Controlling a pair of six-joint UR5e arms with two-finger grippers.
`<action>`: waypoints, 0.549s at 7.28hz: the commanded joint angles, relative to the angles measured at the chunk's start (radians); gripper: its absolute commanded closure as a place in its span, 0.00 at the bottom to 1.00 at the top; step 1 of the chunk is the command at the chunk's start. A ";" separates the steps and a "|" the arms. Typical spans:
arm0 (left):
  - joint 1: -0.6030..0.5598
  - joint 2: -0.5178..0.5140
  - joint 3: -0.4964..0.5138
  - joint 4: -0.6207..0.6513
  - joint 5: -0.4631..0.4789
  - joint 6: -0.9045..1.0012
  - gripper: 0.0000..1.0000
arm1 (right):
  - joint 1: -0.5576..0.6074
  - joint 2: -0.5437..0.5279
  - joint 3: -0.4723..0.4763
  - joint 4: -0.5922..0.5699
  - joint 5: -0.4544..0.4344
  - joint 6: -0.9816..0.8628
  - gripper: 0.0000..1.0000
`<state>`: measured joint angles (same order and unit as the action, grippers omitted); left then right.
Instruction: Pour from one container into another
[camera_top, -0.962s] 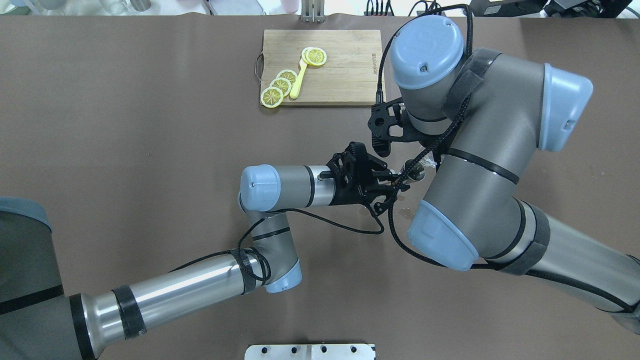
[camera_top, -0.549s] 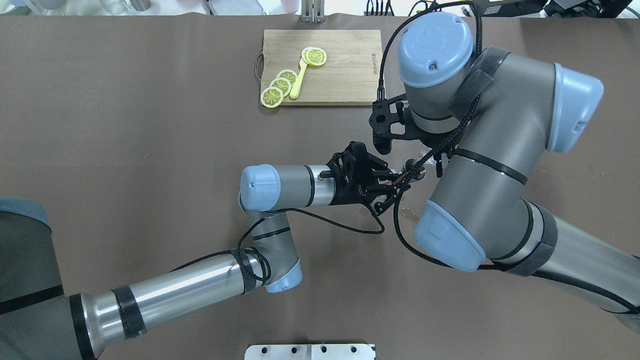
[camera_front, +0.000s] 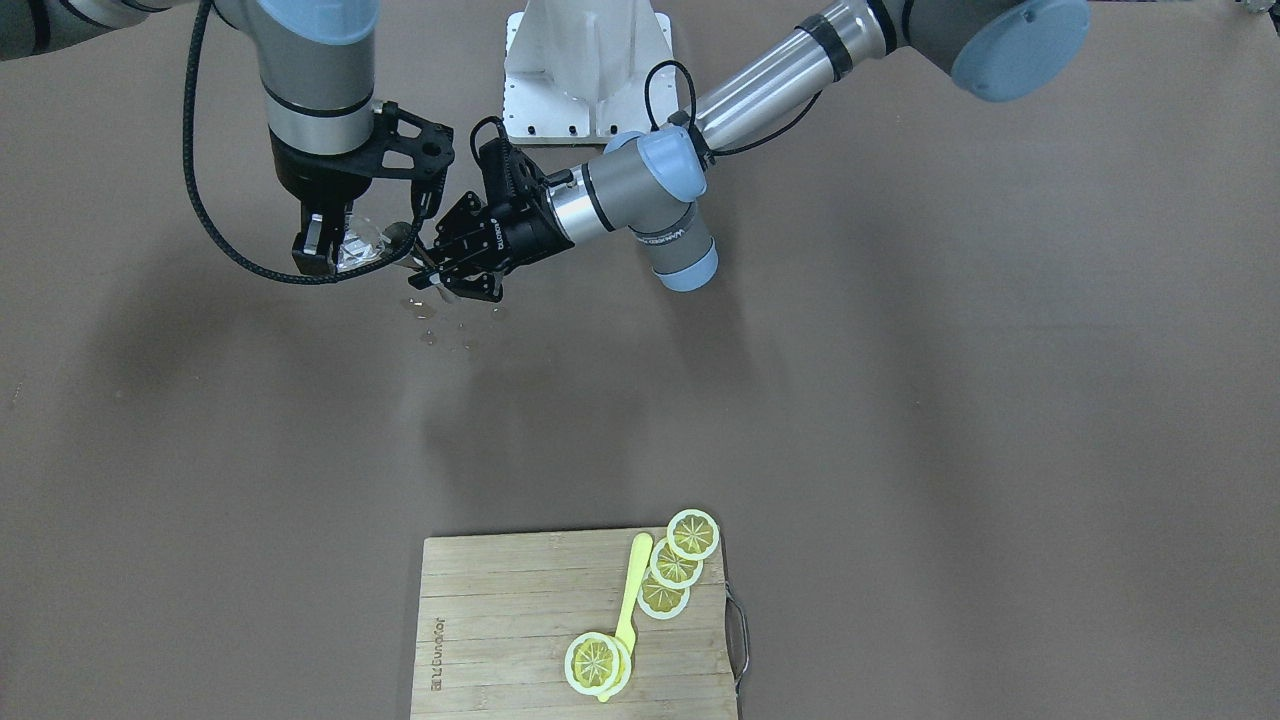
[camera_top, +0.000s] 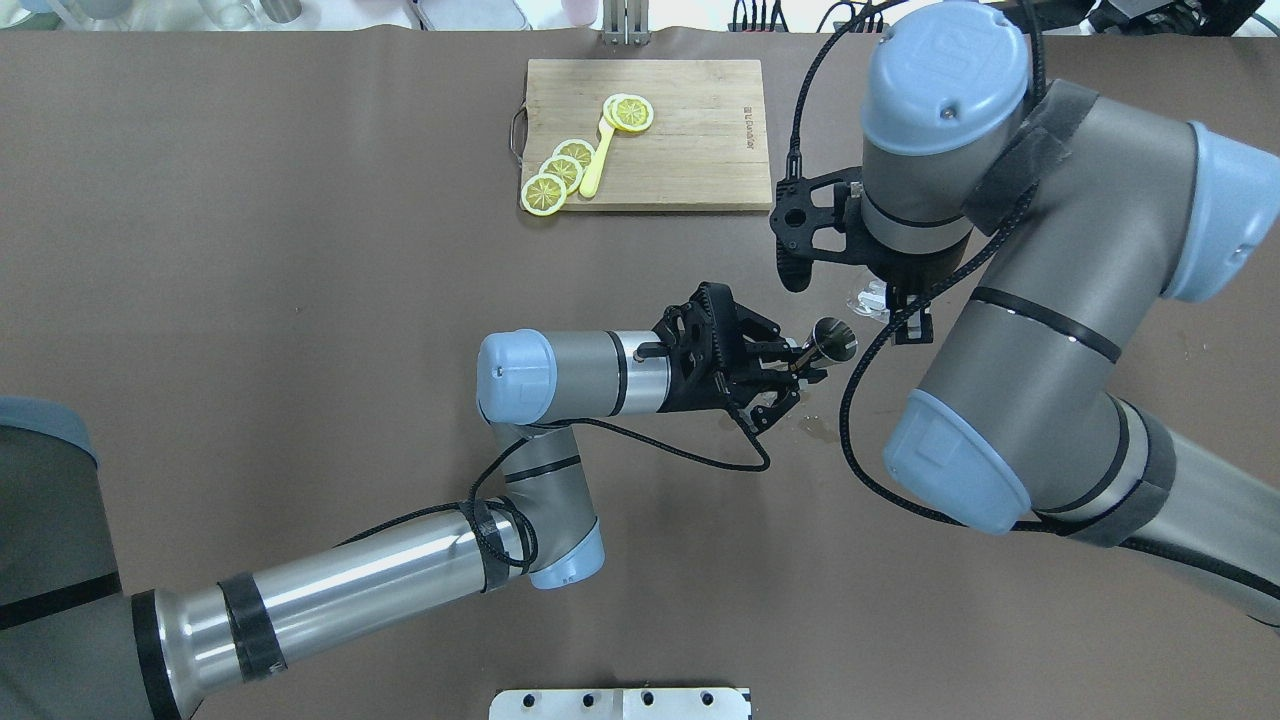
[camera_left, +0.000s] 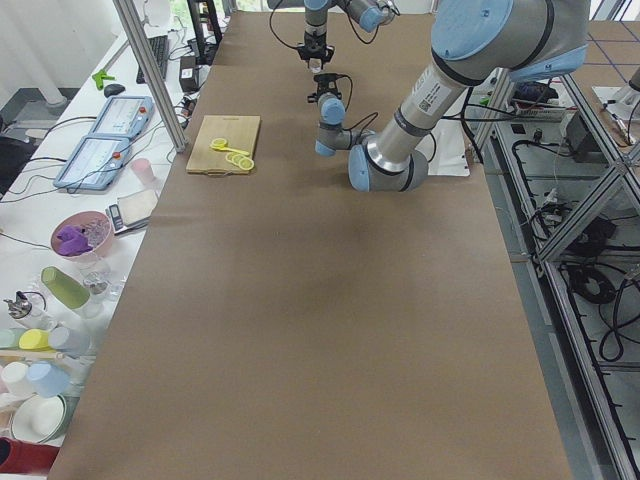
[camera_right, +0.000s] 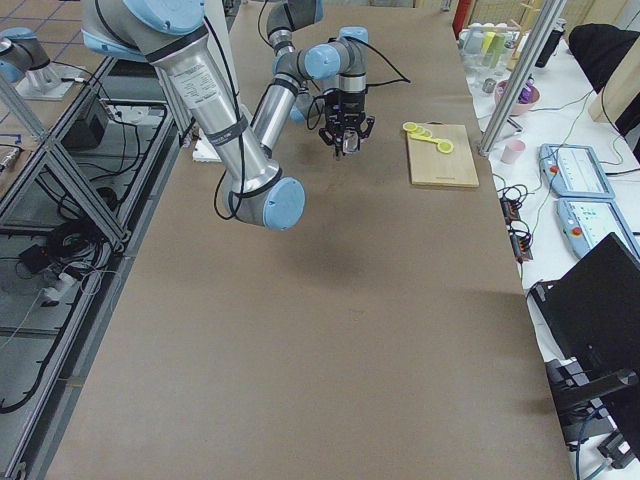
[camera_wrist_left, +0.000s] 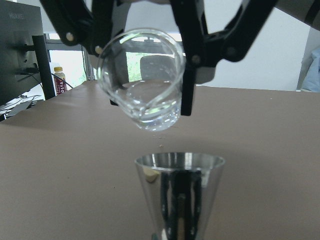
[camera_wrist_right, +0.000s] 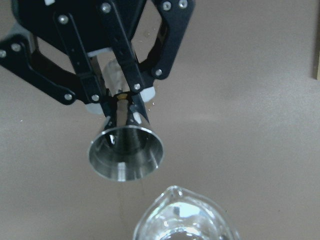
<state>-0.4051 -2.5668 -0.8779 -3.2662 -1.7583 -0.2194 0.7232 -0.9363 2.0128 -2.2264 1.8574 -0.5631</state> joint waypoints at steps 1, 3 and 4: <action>0.000 0.034 -0.038 -0.003 -0.001 0.000 1.00 | 0.042 -0.047 0.046 0.039 0.037 0.000 1.00; -0.009 0.091 -0.102 -0.003 0.000 0.000 1.00 | 0.099 -0.119 0.084 0.103 0.112 0.002 1.00; -0.021 0.123 -0.136 0.000 0.000 0.000 1.00 | 0.128 -0.160 0.098 0.143 0.141 0.002 1.00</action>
<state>-0.4150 -2.4819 -0.9731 -3.2681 -1.7584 -0.2194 0.8157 -1.0492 2.0909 -2.1268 1.9616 -0.5616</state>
